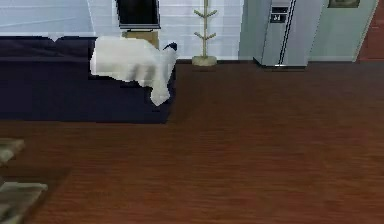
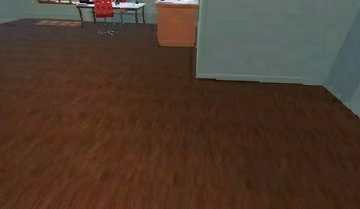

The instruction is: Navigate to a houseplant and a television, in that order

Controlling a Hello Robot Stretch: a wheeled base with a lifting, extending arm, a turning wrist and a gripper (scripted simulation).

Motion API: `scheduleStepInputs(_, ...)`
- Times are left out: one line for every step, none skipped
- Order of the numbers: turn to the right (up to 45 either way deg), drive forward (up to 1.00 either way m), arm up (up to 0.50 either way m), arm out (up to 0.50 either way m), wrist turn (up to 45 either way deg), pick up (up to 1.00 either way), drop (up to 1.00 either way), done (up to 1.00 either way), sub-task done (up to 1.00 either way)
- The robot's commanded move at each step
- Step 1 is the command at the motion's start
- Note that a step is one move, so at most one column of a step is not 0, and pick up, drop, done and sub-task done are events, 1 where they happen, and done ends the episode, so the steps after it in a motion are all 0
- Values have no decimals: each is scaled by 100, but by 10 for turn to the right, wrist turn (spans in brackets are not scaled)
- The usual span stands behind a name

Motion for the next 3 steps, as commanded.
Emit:
scheduleStepInputs(90,0,0,0,0,0,0,0,0)
scheduleStepInputs(0,100,0,0,0,0,0,0,0)
scheduleStepInputs(0,85,0,0,0,0,0,0,0)
